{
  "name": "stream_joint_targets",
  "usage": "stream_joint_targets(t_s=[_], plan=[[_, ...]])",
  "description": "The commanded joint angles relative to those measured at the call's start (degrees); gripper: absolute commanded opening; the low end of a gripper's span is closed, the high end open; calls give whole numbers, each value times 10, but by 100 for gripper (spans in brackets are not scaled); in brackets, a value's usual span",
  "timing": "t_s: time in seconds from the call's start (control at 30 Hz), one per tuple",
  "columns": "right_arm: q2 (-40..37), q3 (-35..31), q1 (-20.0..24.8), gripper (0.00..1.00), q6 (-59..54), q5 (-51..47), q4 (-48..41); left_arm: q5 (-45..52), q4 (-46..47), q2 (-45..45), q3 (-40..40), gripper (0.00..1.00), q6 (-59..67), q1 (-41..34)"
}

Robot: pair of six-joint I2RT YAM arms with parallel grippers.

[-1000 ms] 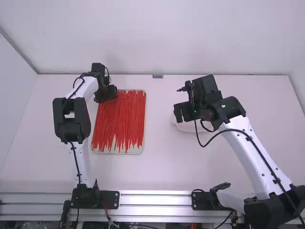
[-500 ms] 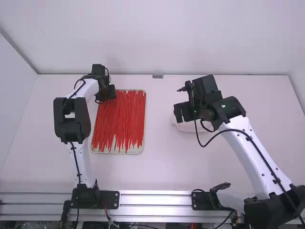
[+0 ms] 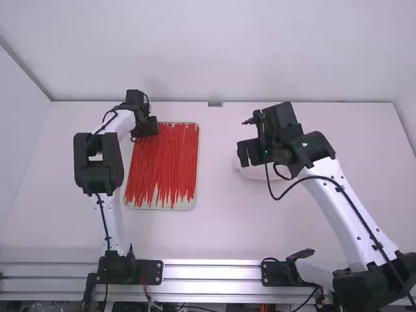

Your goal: Fasten the cable tie

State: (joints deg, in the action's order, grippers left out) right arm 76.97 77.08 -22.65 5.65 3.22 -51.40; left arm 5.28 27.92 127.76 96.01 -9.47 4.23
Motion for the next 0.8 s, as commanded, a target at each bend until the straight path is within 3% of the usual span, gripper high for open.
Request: stream_joint_targets(t_s=[0.0, 0.27, 0.77], plan=[[-5, 16, 2, 99, 1, -3, -3, -5, 0, 6, -7, 35, 1, 0], [-5, 16, 1, 99, 2, -3, -3, -30, -21, 6, -25, 36, -2, 0], [-5, 16, 2, 99, 2, -3, -3, -30, -40, 7, -26, 28, -2, 0]])
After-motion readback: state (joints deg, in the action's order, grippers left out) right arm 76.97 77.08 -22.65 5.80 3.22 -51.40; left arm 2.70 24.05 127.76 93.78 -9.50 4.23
